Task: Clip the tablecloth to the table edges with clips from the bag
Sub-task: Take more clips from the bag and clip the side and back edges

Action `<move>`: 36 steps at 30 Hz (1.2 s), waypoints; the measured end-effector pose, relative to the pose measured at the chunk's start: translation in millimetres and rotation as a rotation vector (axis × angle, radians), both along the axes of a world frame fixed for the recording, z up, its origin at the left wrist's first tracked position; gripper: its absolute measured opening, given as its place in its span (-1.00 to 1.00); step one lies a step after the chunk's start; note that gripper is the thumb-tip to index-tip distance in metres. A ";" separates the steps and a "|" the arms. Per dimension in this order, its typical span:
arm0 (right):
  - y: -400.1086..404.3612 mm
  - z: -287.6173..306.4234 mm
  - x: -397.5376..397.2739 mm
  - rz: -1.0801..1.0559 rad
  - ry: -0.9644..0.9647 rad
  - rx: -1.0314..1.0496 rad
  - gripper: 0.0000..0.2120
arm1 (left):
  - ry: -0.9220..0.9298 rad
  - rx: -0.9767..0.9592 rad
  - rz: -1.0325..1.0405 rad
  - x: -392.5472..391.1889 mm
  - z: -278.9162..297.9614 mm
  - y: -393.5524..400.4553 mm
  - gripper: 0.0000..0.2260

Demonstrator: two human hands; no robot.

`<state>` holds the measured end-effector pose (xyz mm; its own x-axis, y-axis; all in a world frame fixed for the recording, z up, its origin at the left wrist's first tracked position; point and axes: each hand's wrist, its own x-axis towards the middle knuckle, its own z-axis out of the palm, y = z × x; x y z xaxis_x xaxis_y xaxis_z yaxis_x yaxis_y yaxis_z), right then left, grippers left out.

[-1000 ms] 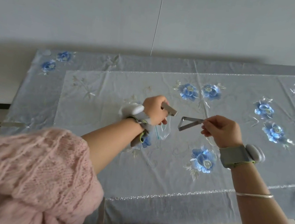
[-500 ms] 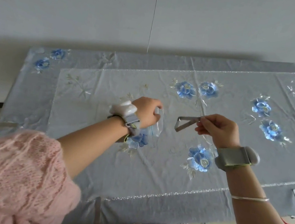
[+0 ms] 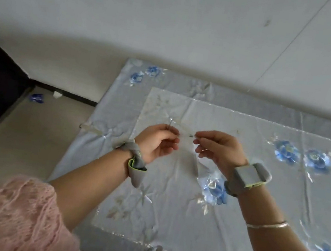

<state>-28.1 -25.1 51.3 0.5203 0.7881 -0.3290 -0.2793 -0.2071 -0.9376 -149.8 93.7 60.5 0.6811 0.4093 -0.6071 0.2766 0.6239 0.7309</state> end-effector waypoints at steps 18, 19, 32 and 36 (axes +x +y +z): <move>149.7 -15.8 -16.1 -0.207 -0.035 -0.066 -0.71 | -0.038 -0.021 0.065 16.3 -25.4 163.0 -0.83; 149.4 -17.7 -4.9 -0.234 -0.004 -0.056 -0.71 | -0.034 -0.052 -0.002 30.5 -27.7 165.5 -0.83; 160.6 -49.5 91.6 -0.351 0.096 -0.132 -0.75 | 0.112 0.363 -0.361 181.8 -54.4 194.6 -0.79; 166.6 -72.6 133.9 -0.393 0.004 -0.288 -0.70 | 0.147 0.694 -0.482 240.7 -79.5 194.7 -0.73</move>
